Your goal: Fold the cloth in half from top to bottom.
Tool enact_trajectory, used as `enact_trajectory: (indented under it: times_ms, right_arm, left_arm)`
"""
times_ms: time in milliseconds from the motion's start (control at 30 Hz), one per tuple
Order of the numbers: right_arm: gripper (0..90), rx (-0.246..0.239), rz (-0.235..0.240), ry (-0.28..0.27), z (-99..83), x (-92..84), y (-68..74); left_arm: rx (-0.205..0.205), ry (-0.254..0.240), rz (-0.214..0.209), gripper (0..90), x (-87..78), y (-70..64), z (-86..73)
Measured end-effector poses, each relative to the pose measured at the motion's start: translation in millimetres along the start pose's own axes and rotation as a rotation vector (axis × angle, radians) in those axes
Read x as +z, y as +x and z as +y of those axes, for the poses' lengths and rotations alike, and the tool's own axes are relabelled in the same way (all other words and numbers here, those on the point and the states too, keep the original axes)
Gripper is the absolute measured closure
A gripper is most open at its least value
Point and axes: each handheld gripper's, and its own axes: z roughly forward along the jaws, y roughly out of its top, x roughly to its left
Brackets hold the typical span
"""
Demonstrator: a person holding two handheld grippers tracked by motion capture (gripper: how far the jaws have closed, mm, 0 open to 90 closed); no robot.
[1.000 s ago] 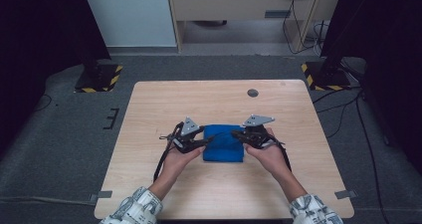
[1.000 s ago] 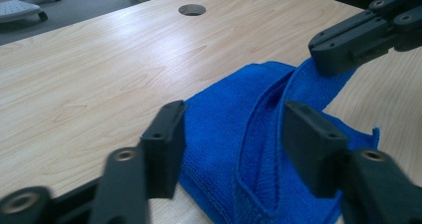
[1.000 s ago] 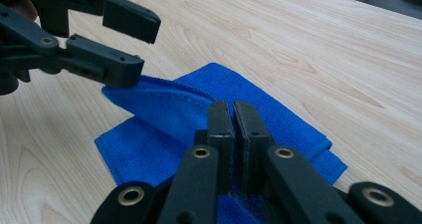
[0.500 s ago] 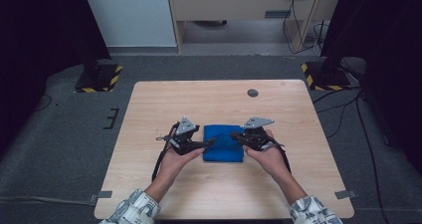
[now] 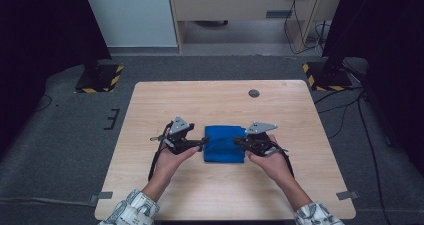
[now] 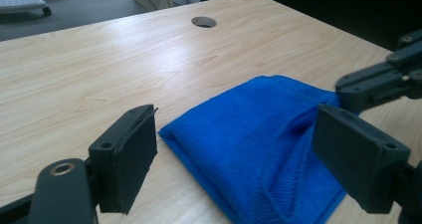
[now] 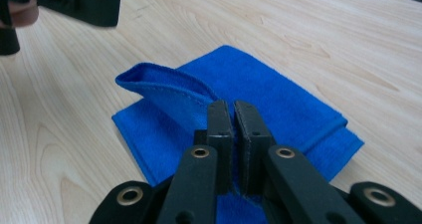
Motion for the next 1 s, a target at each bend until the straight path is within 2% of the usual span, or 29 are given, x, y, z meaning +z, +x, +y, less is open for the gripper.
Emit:
enact_trajectory:
  times_ms: [200,700,1000]
  right_arm:
    - [84.6,-0.005,0.005,0.014,-8.5,-2.8,3.3]
    - [80.2,-0.008,0.01,0.059,-26.4,-6.1,8.0]
    - [73.6,0.003,0.011,0.072,-34.3,-9.5,8.7]
  left_arm:
    - [0.011,0.012,0.024,17.2,-0.5,5.5,-2.2]
    - [-0.032,0.029,0.062,16.2,-4.5,20.8,-11.4]
    - [-0.033,0.044,0.071,15.2,-4.2,22.7,-14.1]
